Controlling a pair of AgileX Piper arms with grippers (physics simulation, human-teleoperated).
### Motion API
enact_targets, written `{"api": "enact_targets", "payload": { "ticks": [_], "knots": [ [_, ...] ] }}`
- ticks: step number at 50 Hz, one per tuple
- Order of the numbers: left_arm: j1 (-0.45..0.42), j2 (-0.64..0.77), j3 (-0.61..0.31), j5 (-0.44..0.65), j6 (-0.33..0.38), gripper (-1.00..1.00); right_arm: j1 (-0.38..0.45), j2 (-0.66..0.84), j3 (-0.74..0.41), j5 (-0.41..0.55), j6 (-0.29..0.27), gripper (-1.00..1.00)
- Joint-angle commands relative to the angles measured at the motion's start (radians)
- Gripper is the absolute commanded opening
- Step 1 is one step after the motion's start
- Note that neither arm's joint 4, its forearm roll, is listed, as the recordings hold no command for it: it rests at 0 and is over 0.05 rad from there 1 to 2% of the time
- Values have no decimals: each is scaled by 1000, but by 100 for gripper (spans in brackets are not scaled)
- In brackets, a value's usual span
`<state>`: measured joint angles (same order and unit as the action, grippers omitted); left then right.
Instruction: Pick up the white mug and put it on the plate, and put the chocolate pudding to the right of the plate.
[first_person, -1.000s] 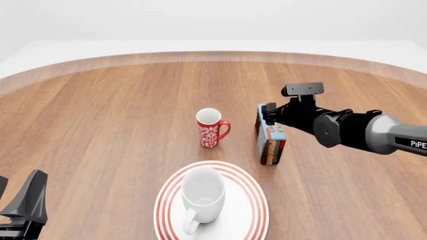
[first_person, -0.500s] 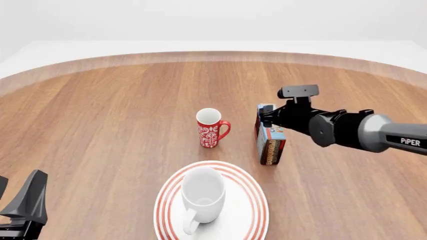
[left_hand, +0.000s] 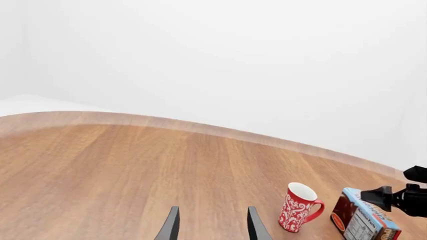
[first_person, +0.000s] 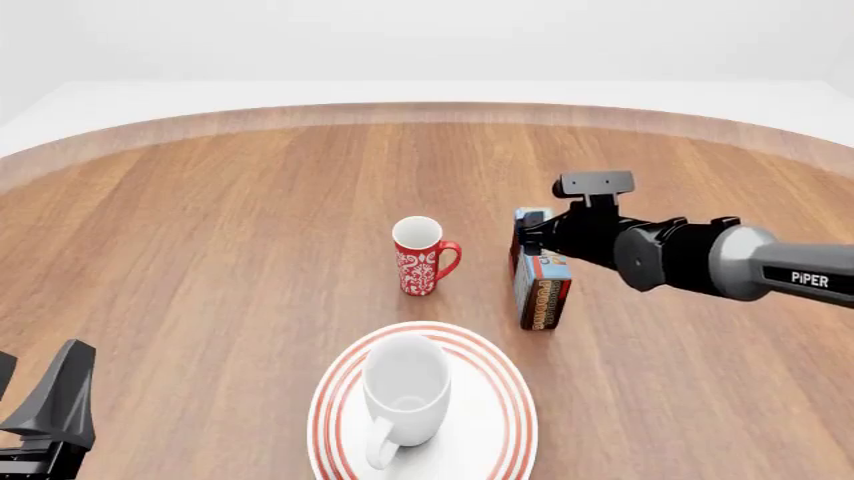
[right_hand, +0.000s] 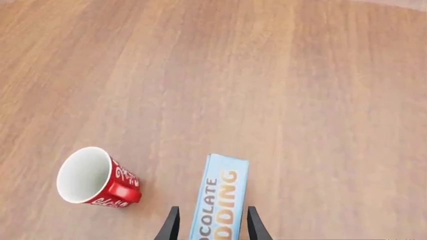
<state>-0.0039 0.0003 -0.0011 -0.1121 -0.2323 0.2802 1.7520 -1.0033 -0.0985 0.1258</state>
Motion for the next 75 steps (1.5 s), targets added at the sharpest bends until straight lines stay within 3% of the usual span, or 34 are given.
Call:
{"api": "enact_targets", "payload": {
  "ticks": [1, 75],
  "knots": [
    [-1, 0, 0, 0, 0, 100, -2, 6, -5, 7, 7, 100],
    [0, 0, 0, 5, 2, 100, -14, 104, -84, 78, 86, 100]
  ]
}}
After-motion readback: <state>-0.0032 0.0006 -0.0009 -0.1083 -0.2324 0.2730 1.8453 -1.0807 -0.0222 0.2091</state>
